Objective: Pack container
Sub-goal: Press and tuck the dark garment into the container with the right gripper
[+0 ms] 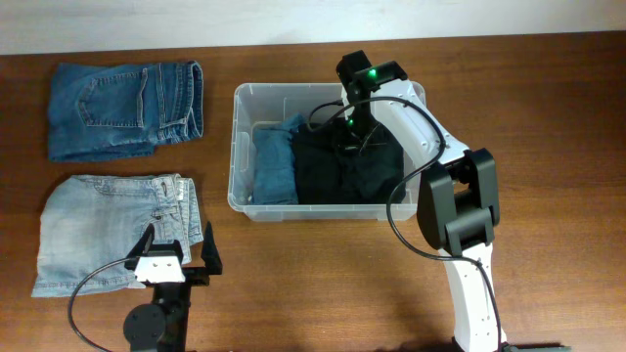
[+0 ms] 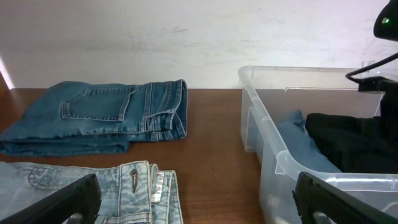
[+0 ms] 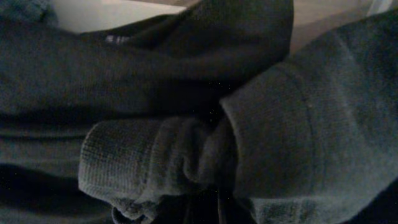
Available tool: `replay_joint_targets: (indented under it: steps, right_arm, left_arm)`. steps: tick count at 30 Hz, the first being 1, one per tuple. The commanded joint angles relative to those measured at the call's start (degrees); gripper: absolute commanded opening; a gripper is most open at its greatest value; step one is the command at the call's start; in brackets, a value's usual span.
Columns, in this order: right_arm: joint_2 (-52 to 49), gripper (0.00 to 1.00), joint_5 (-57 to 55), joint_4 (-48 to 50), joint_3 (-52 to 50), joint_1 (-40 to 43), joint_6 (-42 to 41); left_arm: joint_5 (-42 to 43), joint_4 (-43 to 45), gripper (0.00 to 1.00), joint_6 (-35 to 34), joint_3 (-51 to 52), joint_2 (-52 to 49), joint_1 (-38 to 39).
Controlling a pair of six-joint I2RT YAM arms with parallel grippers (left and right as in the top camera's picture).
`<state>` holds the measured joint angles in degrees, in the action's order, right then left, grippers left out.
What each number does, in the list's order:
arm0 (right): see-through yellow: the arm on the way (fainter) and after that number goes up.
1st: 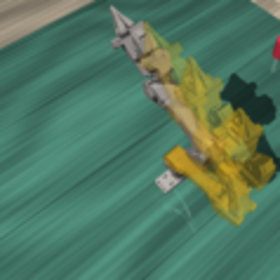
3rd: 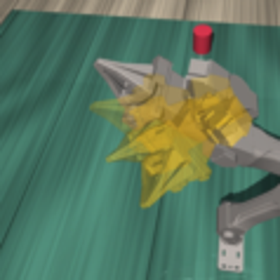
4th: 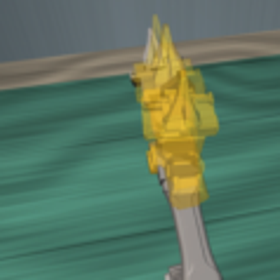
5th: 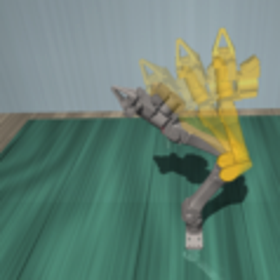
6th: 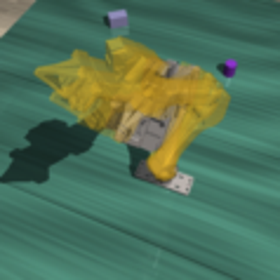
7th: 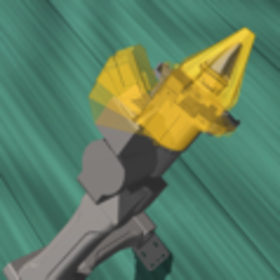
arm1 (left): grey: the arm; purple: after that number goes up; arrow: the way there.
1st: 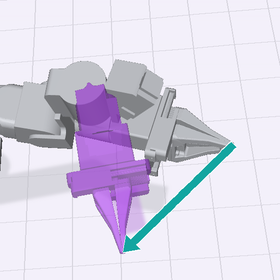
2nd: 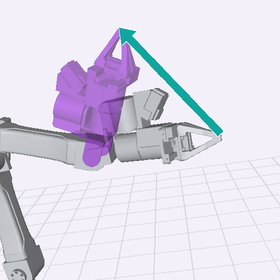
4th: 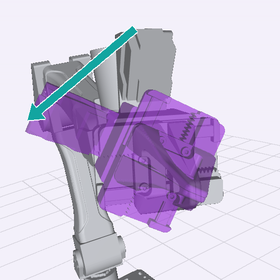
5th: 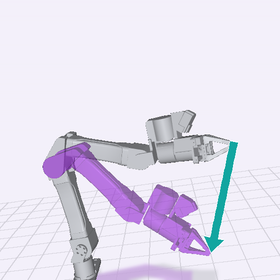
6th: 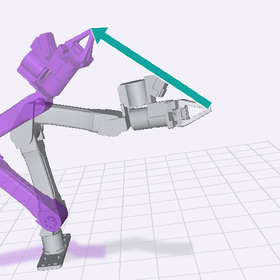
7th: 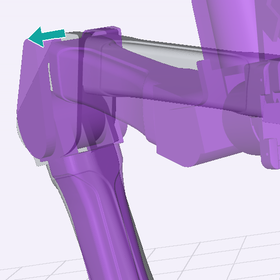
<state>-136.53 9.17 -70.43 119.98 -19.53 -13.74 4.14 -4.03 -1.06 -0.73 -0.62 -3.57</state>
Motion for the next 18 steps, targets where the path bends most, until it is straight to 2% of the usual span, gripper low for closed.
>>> replay_joint_targets:
  steps: [1,8,12,18]
  right_arm:
    - [3.8,0.09,0.5,-2.0,2.0,-0.2,-0.5]
    - [11.6,0.14,-2.6,-8.7,5.8,-0.2,-2.4]
    - [12.4,0.15,-2.8,-13.5,5.5,-0.3,-2.4]
    - [12.4,0.15,-2.9,-9.2,-4.3,-1.9,-2.8]
  left_arm:
    - [0.6,-0.1,0.99,0.7,0.2,0.3,-0.3]
    - [0.6,-0.1,0.99,0.7,0.2,0.3,-0.3]
    - [0.6,-0.1,1.0,0.7,0.2,0.3,-0.3]
    - [0.6,-0.1,0.99,0.7,0.2,0.3,-0.3]
